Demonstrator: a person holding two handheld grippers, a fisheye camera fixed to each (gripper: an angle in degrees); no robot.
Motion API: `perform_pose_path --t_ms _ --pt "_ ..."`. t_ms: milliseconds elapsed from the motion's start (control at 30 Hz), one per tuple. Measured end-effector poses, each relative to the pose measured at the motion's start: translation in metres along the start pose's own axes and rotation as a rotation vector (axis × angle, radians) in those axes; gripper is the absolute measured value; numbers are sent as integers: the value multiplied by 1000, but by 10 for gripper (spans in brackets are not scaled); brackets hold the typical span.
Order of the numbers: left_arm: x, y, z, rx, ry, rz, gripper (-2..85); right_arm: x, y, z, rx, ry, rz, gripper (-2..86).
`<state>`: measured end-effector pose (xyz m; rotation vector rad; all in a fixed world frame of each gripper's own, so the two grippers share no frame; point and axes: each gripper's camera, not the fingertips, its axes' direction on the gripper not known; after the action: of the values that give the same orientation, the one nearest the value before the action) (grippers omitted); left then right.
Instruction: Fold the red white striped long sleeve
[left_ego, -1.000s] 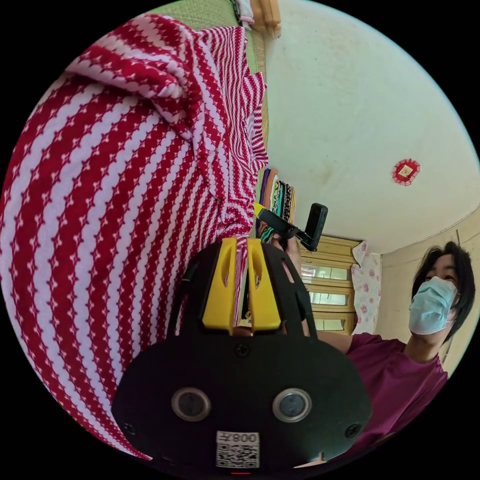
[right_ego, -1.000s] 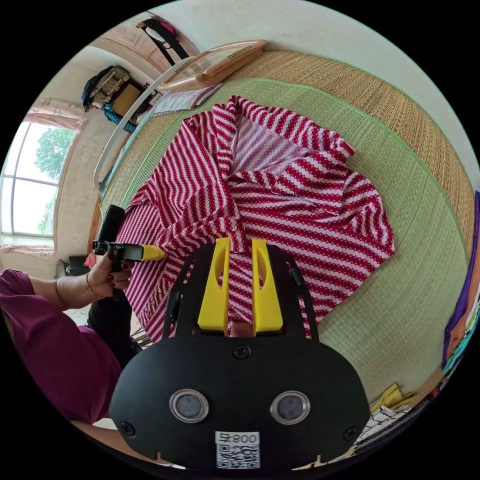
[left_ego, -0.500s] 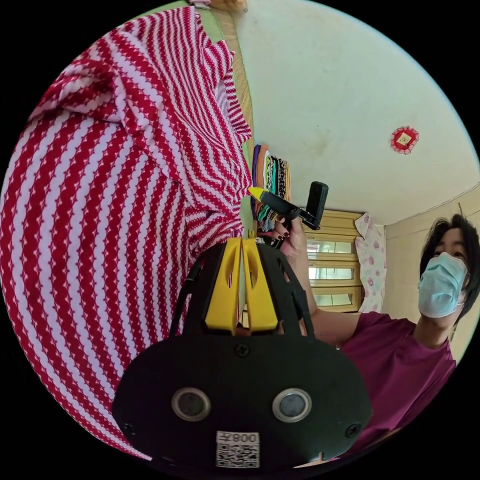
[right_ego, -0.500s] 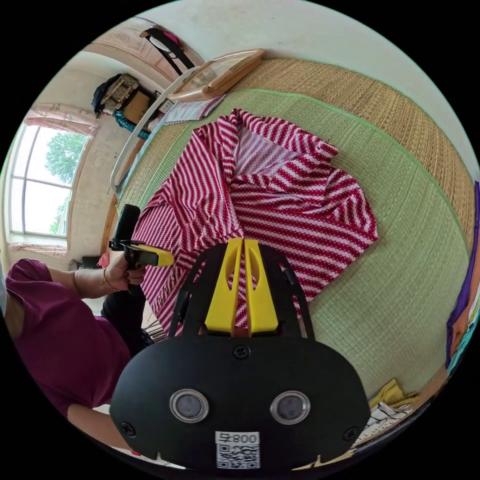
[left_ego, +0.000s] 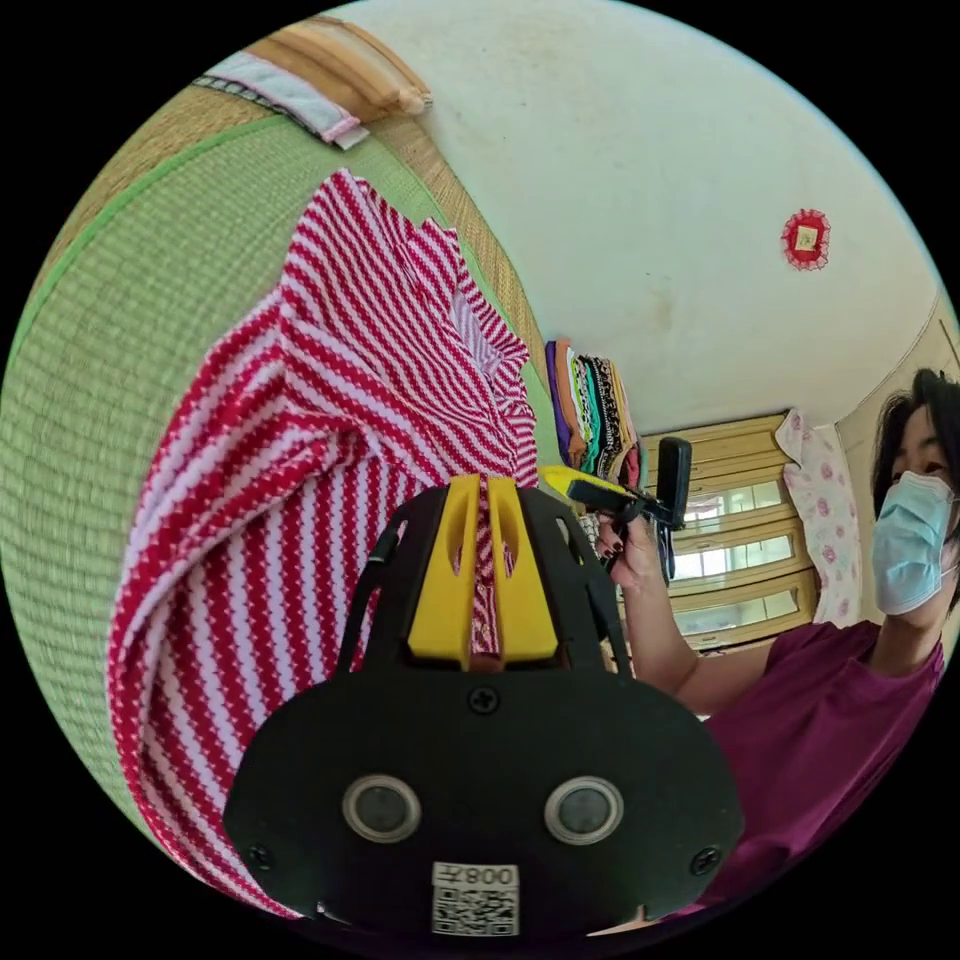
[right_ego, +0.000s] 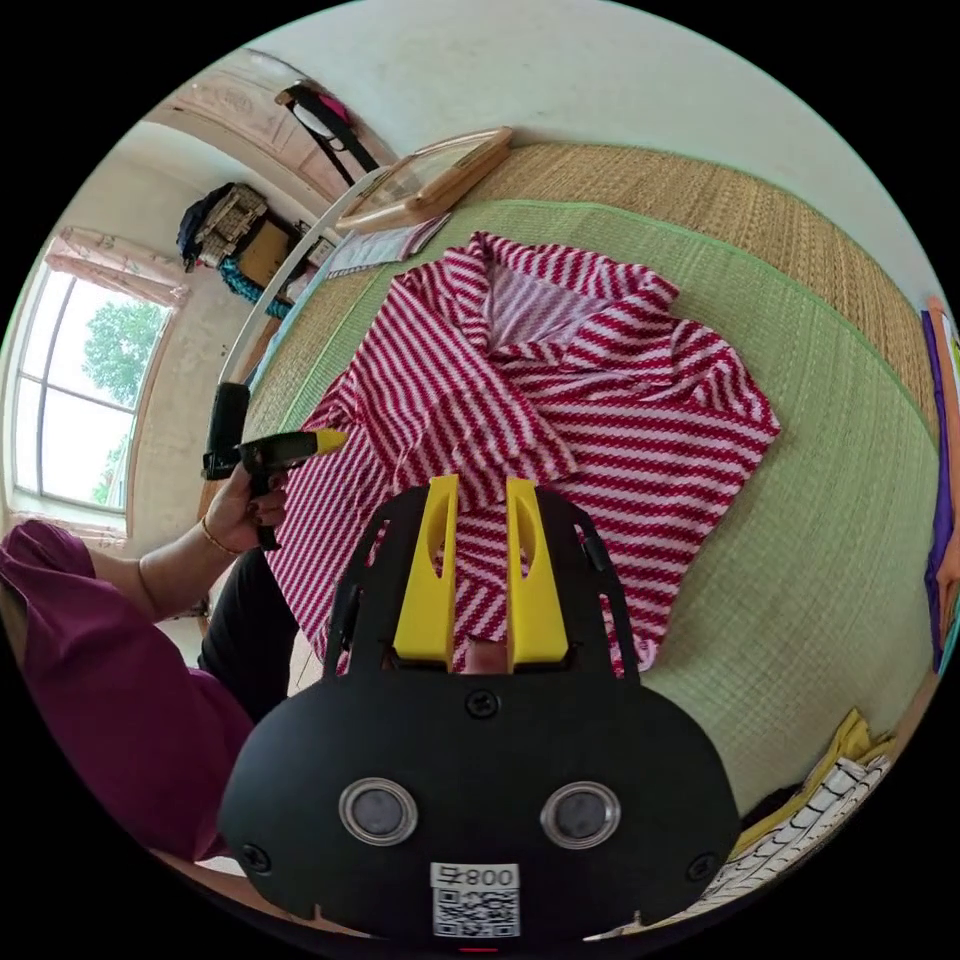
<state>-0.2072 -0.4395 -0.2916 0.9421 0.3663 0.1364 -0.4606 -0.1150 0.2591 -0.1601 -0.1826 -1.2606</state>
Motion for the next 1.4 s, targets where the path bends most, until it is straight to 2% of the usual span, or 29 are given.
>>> perform_pose_path --t_ms 200,367,533,633,767,933,1133,1400 --pt "-9 -20 -25 66 -30 -8 7 -64 15 50 -13 137 1 92" --pt "-12 -33 -28 72 -38 -2 4 -80 10 53 -2 159 23 30" --pt "-12 -53 -32 75 -94 39 3 -100 10 40 -115 251 -99 16" --pt "-18 -70 -34 68 -192 48 2 -112 6 47 -173 304 -161 24" --pt "-35 -85 -37 45 -290 37 1 -116 6 74 -268 268 -176 55" --pt "-41 -98 -45 50 -354 57 1 -96 14 50 -168 234 -84 59" --pt "-49 -120 -43 42 -376 70 1 -56 2 22 -25 299 3 78" --pt "-69 -146 -43 49 -375 69 1 -30 -8 39 -74 317 8 16"
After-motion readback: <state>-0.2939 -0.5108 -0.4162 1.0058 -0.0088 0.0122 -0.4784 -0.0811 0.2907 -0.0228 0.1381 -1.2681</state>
